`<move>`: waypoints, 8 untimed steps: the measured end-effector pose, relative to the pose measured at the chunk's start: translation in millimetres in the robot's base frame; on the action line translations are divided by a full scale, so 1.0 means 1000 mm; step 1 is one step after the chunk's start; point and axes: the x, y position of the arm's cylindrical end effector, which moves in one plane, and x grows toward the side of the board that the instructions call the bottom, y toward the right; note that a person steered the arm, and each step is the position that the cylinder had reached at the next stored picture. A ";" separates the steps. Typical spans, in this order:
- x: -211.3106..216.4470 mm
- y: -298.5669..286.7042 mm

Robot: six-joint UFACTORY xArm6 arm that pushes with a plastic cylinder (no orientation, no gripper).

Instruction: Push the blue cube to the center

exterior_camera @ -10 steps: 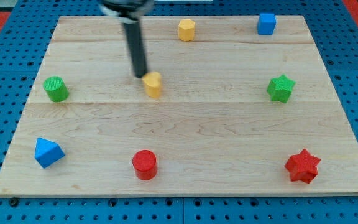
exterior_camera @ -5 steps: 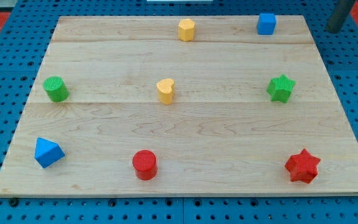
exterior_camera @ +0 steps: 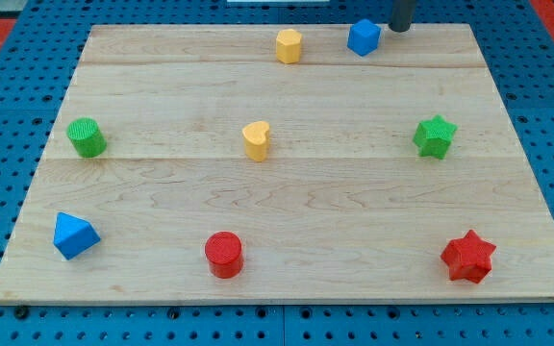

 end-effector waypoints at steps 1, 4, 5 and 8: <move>0.034 -0.081; 0.092 -0.175; 0.121 -0.234; 0.148 -0.174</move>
